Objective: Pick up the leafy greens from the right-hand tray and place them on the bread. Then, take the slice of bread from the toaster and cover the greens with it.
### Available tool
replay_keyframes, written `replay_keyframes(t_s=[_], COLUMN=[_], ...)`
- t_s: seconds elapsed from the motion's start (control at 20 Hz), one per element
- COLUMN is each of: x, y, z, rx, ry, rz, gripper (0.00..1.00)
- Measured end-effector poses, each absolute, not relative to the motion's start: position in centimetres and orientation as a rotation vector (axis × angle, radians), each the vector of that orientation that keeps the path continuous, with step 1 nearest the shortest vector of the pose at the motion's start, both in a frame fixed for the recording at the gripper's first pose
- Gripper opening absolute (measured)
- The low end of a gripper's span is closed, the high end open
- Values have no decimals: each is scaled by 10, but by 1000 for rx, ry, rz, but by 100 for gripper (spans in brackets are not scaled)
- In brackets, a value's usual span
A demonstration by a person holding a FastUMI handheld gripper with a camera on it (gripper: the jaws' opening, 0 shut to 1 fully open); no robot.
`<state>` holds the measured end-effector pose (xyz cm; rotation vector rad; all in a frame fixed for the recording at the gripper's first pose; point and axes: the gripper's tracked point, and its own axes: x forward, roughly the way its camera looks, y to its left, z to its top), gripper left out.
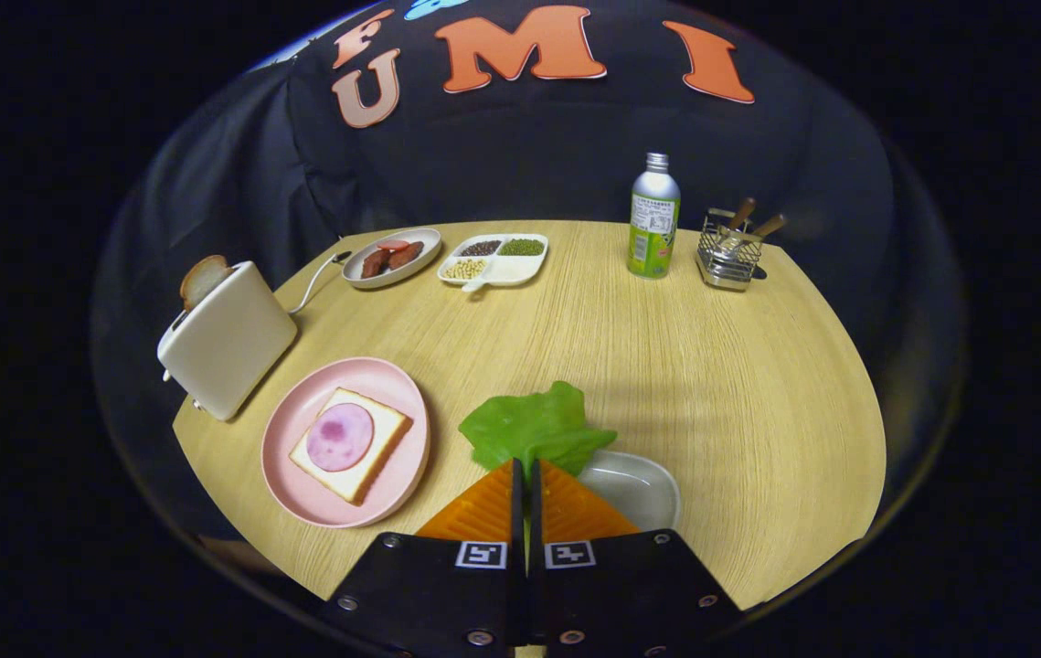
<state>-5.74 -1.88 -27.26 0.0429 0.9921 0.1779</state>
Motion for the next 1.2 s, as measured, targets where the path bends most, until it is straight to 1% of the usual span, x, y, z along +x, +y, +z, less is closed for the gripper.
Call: replay_keyframes(t_s=[0.45,0.9,1.2], x=[-44,-45,-55], y=[40,108,145], z=[-246,-248,-257], rx=[41,72,76], ry=[926,935,977], rz=[312,471,575], gripper=[1,1,1])
